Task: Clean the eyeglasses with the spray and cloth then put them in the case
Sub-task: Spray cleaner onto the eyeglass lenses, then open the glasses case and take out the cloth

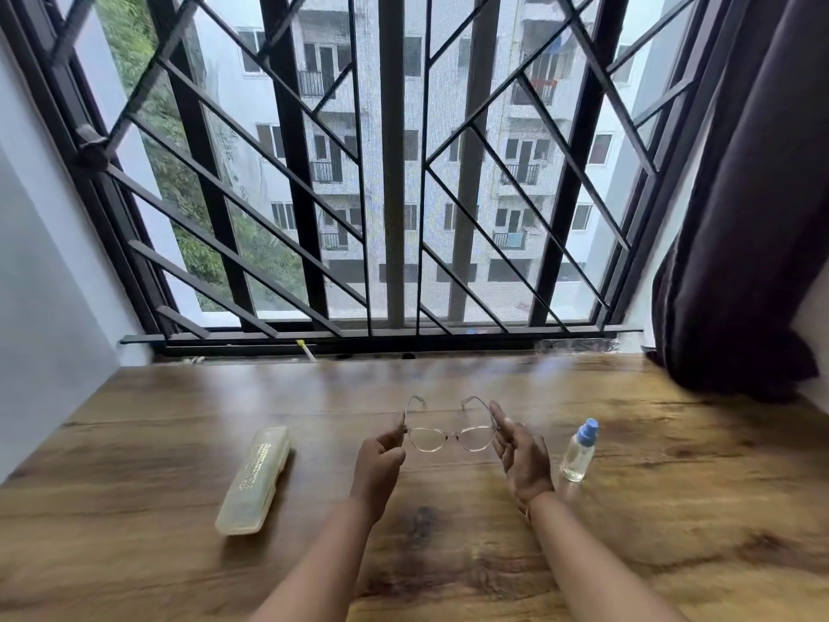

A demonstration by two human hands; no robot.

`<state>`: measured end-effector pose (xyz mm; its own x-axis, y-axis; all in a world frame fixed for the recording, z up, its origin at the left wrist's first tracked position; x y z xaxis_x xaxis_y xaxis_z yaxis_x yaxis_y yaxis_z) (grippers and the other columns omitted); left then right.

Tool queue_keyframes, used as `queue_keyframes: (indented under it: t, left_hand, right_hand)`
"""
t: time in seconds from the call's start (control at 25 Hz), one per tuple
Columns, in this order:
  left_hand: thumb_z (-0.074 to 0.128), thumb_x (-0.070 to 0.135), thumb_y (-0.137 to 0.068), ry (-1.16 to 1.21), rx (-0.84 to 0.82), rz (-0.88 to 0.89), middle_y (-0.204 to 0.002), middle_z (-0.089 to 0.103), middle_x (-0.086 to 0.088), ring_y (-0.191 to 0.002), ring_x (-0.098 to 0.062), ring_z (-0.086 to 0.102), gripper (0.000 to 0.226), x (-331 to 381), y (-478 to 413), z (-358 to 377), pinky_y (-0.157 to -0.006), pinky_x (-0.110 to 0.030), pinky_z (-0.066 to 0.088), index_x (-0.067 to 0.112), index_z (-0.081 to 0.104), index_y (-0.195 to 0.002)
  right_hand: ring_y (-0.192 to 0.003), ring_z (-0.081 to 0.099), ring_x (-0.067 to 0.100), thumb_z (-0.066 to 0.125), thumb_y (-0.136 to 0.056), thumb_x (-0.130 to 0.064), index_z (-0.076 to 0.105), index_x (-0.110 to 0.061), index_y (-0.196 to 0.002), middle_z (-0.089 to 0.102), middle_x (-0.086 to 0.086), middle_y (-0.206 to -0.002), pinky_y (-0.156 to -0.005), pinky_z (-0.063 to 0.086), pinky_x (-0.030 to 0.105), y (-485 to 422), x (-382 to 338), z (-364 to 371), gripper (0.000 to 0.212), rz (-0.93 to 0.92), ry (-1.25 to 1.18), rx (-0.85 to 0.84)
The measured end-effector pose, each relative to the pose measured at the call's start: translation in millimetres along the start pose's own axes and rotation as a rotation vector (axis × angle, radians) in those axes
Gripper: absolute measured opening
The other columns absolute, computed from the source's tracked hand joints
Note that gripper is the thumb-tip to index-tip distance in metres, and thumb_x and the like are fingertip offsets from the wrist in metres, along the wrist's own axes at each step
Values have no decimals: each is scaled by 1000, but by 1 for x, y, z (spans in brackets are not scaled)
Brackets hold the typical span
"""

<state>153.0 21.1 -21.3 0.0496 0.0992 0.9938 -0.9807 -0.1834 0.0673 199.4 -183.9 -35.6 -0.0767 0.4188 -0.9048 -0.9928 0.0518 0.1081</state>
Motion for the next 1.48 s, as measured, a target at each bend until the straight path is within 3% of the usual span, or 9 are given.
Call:
queue_keyframes:
  t: [0.16,0.36,0.52,0.64,0.72,0.8,1.04,1.24,1.48]
  left_hand:
    - [31,-24,-69,-30,1,-18,-126,55,0,-104,1,55,66,-8,2,-2,-87,-10,39,1,51,-127]
    - [31,-26,-71,-66,12,3,-137,44,-14,-129,-13,41,63,-12,6,-1,-112,-30,27,-6,46,-128]
    - [34,-24,-74,-102,29,-8,-137,43,-17,-127,-14,42,58,-17,6,-1,-113,-34,26,-7,45,-128]
    - [41,-23,-75,-118,32,-19,-137,43,-17,-130,-18,40,56,-20,6,-4,-113,-38,27,-7,46,-128]
    - [42,-22,-74,-127,34,-29,-136,44,-17,-130,-18,40,56,-23,7,-6,-112,-35,27,-6,47,-127]
    - [43,-20,-74,-156,27,-28,-135,45,-15,-130,-17,40,56,-26,7,-8,-107,-27,28,-3,49,-127]
    - [54,-6,-70,-169,-1,-29,-133,48,-10,-128,-15,42,56,-28,6,-10,-101,-20,30,2,51,-126]
    - [49,3,-57,-143,32,-3,-134,48,-9,-129,-13,42,66,-20,11,-16,-102,-21,33,0,53,-123]
    - [42,-14,-73,-332,379,113,-135,49,-11,-125,-18,48,59,19,25,-66,-104,-24,36,4,50,-128]
  right_hand:
    - [-108,57,8,41,-94,-11,60,-6,-118,64,0,-110,-95,40,24,4,8,-6,31,13,90,29]
    - [-44,47,-7,44,-94,-13,63,-10,-115,49,-20,-44,-83,44,20,4,20,-16,28,44,173,85]
    - [-58,45,3,52,-91,-20,71,-14,-101,51,-9,-64,-62,41,18,0,23,-19,23,56,194,118]
    - [-101,61,14,51,-92,-18,67,-11,-106,69,-3,-100,-92,46,31,1,24,-17,23,59,151,90]
    - [-121,48,33,50,-93,-19,69,-13,-100,57,15,-126,-106,38,43,3,25,-18,21,57,178,90]
    - [-120,47,35,48,-94,-19,68,-14,-103,50,24,-129,-105,37,45,4,24,-17,23,47,235,85]
    - [-103,60,12,47,-94,-19,68,-19,-103,61,-10,-113,-86,49,34,6,22,-17,23,24,270,81]
    - [-120,53,21,45,-94,-15,60,-7,-118,57,10,-129,-110,34,42,3,25,-19,29,28,270,77]
    - [-134,33,13,41,-90,-24,50,-3,-128,42,7,-142,-110,25,26,28,-7,7,44,-291,561,301]
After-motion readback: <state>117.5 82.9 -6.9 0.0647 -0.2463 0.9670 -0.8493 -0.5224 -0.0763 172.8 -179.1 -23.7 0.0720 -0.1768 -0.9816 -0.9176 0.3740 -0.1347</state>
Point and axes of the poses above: each hand's wrist, its own y-axis away from the middle knuckle, its own z-axis out of the palm, x = y × z, the point moved 7 cm from there along -y, towards the middle knuckle
